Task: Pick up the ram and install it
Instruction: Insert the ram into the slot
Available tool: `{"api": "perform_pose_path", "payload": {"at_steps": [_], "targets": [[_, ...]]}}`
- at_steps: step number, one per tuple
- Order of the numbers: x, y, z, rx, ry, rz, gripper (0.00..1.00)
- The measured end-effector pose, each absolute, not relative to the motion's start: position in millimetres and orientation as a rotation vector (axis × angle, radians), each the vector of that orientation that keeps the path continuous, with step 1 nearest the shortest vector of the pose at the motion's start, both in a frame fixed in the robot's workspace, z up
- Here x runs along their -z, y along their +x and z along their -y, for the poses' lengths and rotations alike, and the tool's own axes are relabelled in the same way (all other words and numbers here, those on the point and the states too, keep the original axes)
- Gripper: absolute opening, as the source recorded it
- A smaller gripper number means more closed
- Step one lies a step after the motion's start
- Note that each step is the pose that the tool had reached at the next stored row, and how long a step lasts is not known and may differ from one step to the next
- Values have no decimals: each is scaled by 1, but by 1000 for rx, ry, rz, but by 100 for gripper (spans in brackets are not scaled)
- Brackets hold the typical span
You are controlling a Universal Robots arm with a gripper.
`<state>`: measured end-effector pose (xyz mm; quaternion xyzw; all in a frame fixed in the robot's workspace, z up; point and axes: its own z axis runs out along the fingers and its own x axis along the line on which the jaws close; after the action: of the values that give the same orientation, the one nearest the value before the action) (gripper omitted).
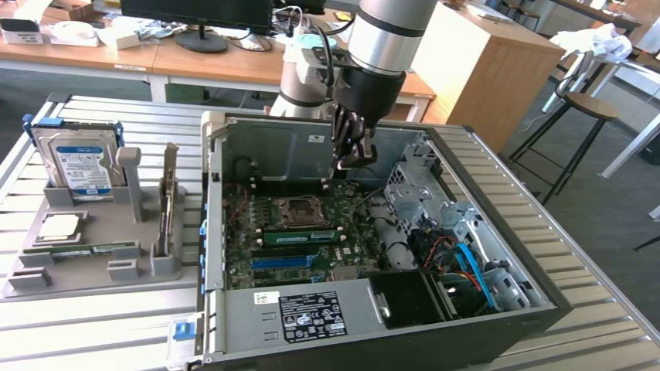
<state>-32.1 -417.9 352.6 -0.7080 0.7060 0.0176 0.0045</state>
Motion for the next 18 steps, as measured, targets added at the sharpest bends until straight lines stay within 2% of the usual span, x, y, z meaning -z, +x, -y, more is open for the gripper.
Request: {"api": "perform_pose_path", "payload": {"at_steps": [18], "targets": [[-352,-3,418,-55,-2218,-2212,10]]}}
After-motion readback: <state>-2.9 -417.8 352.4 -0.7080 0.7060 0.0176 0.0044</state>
